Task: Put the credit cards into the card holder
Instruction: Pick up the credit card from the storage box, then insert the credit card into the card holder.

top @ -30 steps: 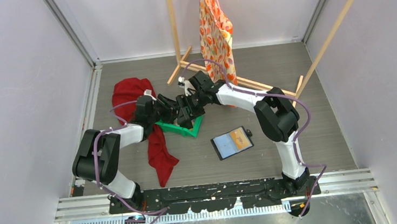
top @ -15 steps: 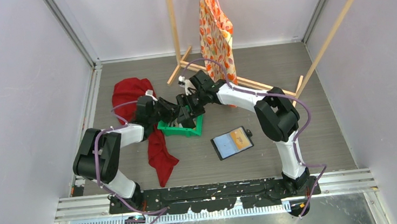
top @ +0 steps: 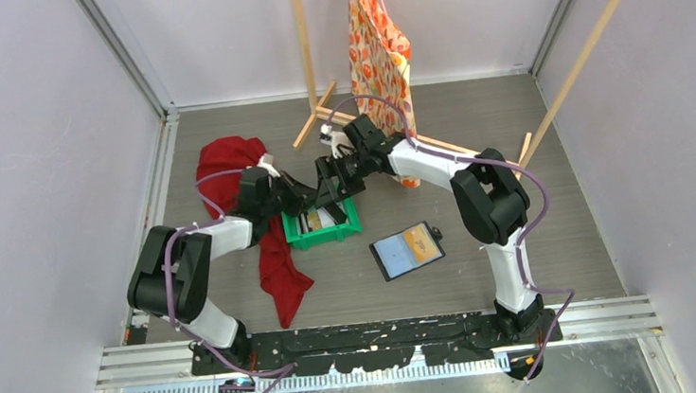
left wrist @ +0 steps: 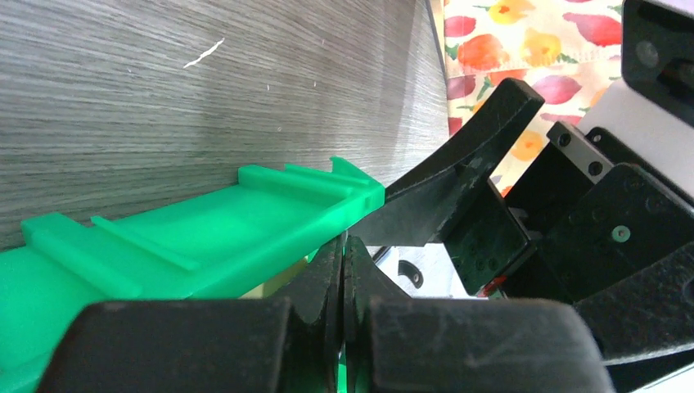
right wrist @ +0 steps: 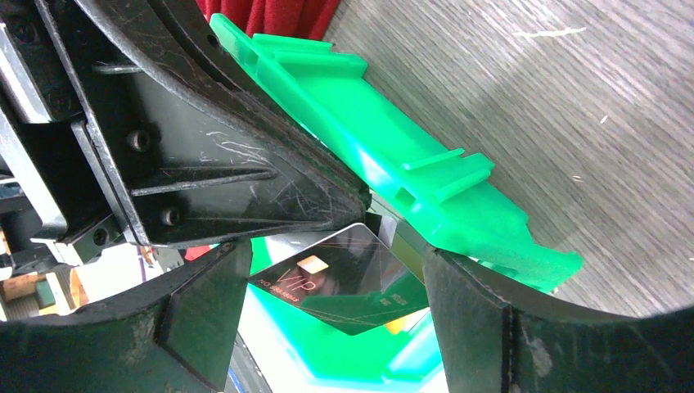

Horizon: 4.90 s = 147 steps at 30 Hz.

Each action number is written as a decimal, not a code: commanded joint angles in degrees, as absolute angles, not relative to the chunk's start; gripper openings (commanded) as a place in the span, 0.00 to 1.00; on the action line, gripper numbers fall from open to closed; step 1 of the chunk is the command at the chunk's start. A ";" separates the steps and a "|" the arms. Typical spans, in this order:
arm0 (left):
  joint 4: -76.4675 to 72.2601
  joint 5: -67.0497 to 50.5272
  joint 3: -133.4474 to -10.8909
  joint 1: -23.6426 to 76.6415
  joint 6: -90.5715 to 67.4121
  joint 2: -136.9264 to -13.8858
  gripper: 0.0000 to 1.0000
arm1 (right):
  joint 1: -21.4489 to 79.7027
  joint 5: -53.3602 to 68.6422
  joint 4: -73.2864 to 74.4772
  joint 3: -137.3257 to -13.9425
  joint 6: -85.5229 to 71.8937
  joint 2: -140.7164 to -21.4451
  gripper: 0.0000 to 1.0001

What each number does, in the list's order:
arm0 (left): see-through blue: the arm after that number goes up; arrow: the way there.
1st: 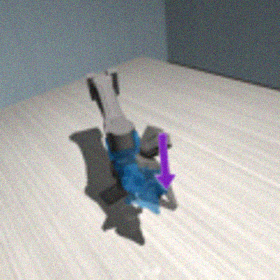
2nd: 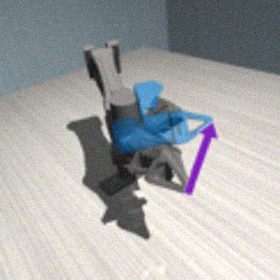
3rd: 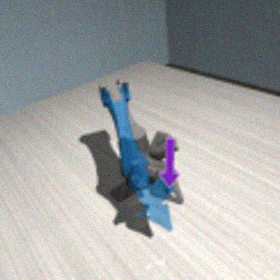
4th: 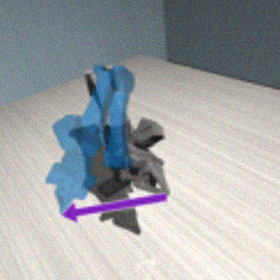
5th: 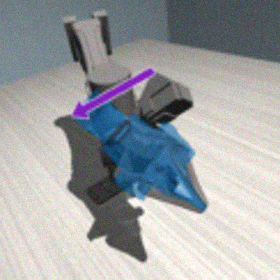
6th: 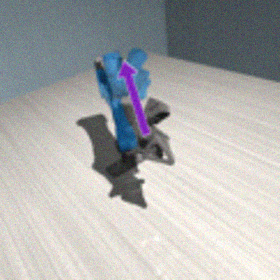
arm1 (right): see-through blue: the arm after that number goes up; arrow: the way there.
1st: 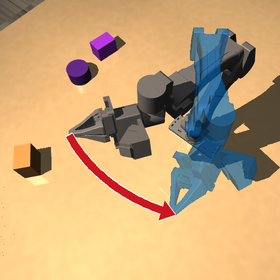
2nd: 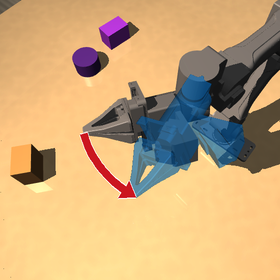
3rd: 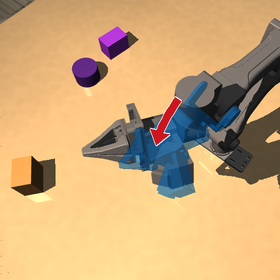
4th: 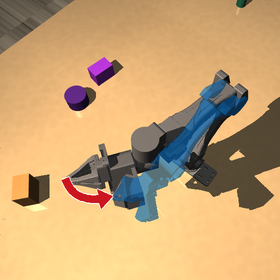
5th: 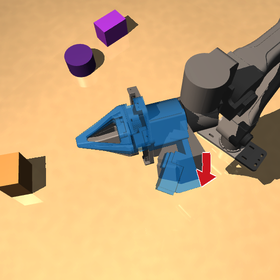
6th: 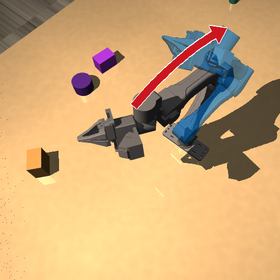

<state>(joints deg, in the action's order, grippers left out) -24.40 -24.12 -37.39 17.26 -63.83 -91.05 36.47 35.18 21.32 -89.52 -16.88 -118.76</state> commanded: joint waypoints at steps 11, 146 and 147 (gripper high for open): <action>-8.09 -21.67 -38.56 18.54 -48.31 -81.42 0.00 | 33.84 42.89 18.54 -92.57 -12.39 -115.26 0.91; -49.80 4.81 -17.50 59.56 -49.72 -78.51 0.70 | 9.46 41.54 9.61 -38.62 -18.17 -77.74 0.01; -49.89 5.36 -18.14 60.21 -49.74 -80.35 0.66 | 8.91 40.79 10.51 -38.75 -17.92 -77.66 0.01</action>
